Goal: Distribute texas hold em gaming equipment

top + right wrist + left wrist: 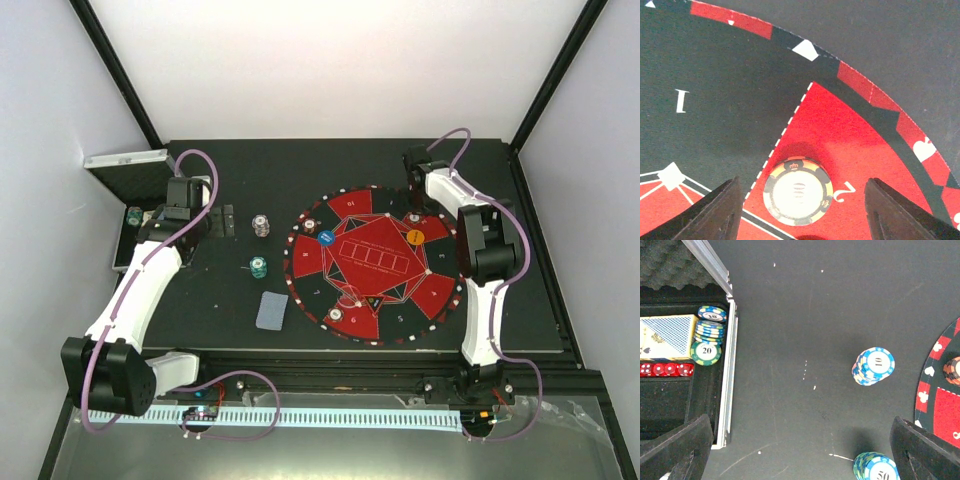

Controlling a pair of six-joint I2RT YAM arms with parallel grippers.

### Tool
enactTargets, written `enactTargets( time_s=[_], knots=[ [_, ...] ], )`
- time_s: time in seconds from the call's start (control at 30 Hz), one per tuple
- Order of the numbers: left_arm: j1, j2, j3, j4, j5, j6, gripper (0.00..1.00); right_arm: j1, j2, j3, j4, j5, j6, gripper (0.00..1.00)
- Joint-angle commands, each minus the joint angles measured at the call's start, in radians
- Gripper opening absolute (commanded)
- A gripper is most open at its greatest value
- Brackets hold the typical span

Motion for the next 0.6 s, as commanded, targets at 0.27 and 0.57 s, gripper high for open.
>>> enactTargets(
  time_s=[0.27, 0.57],
  knots=[
    [-0.091, 0.064, 0.025, -0.096, 0.114, -0.073, 0.96, -0.005, -0.315, -0.189, 0.058, -0.089, -0.010, 0.78],
    [-0.278, 0.156, -0.076, -0.049, 0.101, -0.241, 0.92, -0.006, -0.611, -0.461, 0.104, -0.158, -0.010, 0.84]
  ],
)
